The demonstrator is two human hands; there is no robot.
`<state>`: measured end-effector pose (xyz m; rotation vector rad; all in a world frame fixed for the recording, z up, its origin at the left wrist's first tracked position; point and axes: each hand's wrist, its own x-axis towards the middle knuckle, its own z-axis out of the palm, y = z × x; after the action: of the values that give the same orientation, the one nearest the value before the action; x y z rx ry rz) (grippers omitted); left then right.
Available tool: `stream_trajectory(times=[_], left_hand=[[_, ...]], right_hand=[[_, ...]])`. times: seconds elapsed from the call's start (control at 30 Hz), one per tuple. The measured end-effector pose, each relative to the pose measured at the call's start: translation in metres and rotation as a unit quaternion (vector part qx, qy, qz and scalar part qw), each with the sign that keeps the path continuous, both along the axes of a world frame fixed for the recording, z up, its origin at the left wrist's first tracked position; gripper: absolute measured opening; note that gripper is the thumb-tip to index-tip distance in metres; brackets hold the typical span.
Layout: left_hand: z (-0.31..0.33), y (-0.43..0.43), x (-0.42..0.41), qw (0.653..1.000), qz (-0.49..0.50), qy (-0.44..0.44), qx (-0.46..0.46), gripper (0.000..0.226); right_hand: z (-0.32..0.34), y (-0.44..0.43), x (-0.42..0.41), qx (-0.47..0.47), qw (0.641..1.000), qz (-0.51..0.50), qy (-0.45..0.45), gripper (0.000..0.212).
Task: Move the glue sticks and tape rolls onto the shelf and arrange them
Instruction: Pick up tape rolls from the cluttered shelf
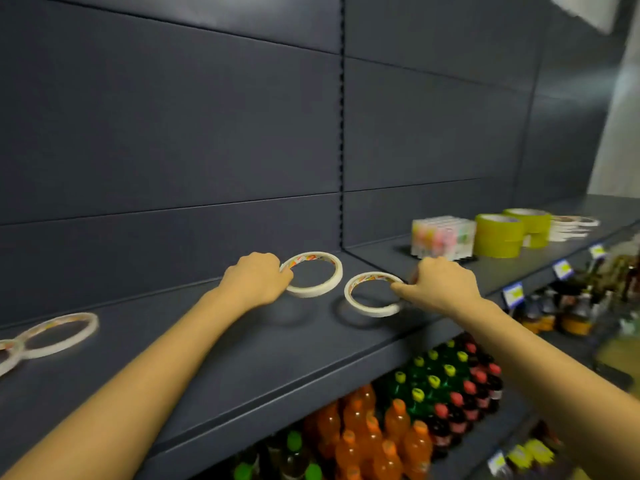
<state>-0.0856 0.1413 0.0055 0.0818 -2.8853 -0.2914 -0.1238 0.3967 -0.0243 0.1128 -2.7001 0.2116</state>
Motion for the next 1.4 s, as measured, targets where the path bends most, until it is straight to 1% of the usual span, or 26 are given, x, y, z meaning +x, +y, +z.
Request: stream_trajectory(times=[0.07, 0.2, 0.3, 0.47, 0.73, 0.83, 1.0, 1.1, 1.27, 1.4], left_hand=[[-0.004, 0.037, -0.010, 1.000, -0.030, -0.003, -0.003, 0.042], [-0.011, 0.113, -0.028, 0.997, -0.071, -0.008, -0.004, 0.043], [-0.016, 0.172, -0.039, 0.996, -0.086, -0.014, 0.010, 0.044], [-0.024, 0.260, -0.055, 0.995, -0.095, 0.000, 0.018, 0.045], [-0.035, 0.368, -0.087, 0.991, -0.131, -0.008, 0.014, 0.047], [-0.034, 0.401, -0.106, 0.987, -0.158, -0.008, 0.015, 0.049], [-0.030, 0.458, -0.150, 0.985, -0.174, 0.002, 0.003, 0.050], [-0.029, 0.493, -0.186, 0.986, -0.164, 0.020, -0.012, 0.043], [-0.026, 0.546, -0.254, 0.988, -0.149, 0.041, -0.011, 0.043], [-0.014, 0.583, -0.301, 0.990, -0.124, 0.061, -0.024, 0.045]], right_hand=[[0.000, 0.038, 0.004, -0.005, 1.000, -0.026, 0.006, 0.049], [0.001, 0.120, 0.010, 0.003, 0.998, -0.060, 0.014, 0.047], [0.003, 0.182, 0.012, -0.003, 0.997, -0.078, 0.016, 0.048], [0.008, 0.276, 0.006, -0.024, 0.996, -0.088, -0.016, 0.051], [-0.007, 0.386, -0.014, -0.050, 0.992, -0.115, -0.034, 0.047], [-0.011, 0.422, -0.025, -0.066, 0.989, -0.130, -0.026, 0.053], [-0.012, 0.477, -0.060, -0.078, 0.986, -0.141, -0.038, 0.047], [-0.012, 0.510, -0.093, -0.064, 0.985, -0.147, -0.060, 0.050], [-0.005, 0.561, -0.157, -0.048, 0.985, -0.155, -0.059, 0.053], [0.005, 0.597, -0.206, -0.054, 0.987, -0.150, -0.036, 0.058]])
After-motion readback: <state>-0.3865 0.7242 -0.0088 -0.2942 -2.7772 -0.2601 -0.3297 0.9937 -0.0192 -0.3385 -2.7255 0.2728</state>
